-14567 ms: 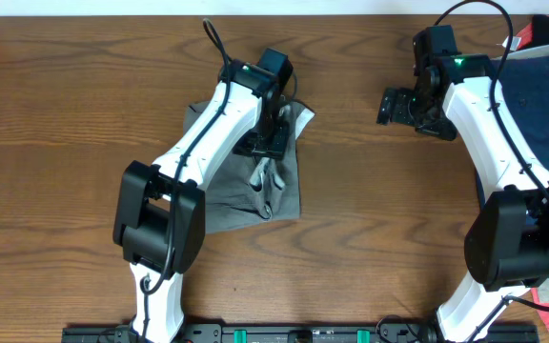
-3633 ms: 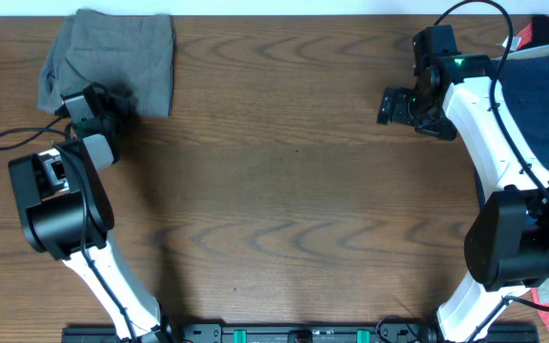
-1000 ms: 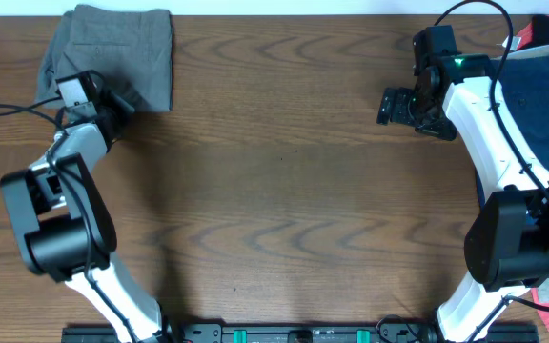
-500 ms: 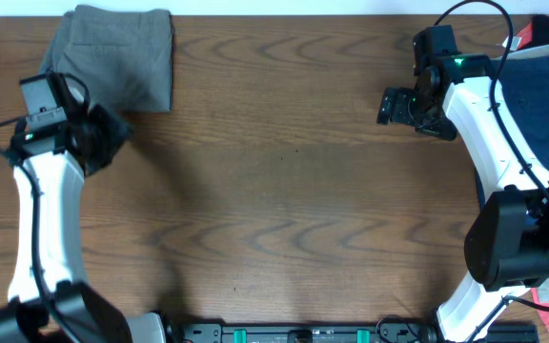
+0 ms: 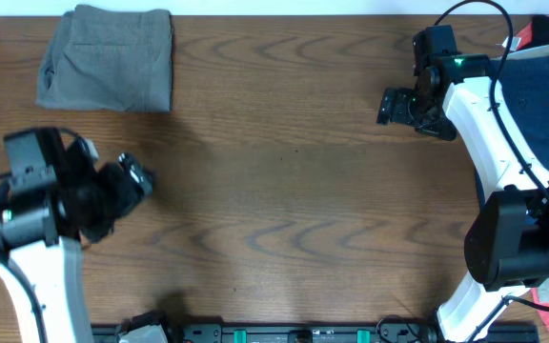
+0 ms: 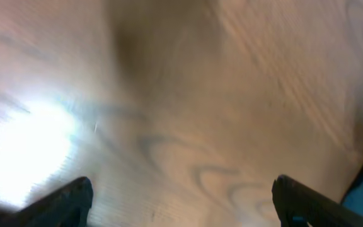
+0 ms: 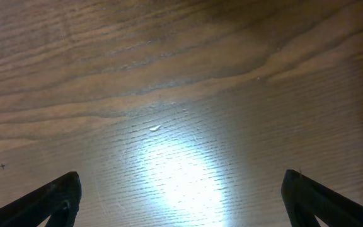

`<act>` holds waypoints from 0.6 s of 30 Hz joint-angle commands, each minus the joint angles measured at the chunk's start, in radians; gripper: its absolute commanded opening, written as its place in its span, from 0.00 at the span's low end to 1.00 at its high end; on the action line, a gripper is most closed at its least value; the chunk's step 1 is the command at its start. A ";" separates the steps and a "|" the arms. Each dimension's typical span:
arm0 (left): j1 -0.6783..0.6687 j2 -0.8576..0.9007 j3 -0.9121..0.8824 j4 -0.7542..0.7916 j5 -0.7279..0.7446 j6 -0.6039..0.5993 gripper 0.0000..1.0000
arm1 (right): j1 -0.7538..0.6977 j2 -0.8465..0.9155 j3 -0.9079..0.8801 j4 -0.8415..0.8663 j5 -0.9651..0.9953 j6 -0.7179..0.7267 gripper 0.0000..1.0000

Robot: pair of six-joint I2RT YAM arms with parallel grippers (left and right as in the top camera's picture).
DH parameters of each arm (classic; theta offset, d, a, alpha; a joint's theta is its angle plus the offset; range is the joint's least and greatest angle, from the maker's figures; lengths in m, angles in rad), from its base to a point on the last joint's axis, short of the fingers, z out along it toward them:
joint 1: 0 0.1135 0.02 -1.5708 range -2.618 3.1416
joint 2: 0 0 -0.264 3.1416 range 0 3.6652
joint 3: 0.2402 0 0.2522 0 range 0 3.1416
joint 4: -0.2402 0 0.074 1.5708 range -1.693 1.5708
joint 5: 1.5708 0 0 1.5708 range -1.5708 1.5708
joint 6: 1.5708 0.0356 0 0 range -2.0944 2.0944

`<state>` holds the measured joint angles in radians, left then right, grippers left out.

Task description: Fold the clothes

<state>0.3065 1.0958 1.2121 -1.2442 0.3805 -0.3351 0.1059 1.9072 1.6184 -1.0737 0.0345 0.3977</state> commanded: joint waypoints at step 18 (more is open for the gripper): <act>0.000 -0.227 -0.029 -0.233 0.027 0.069 0.98 | 0.000 -0.003 0.003 0.000 0.011 -0.010 0.99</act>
<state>0.3065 0.8677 1.1950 -1.4746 0.3946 -0.2829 0.1059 1.9072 1.6184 -1.0737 0.0349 0.3977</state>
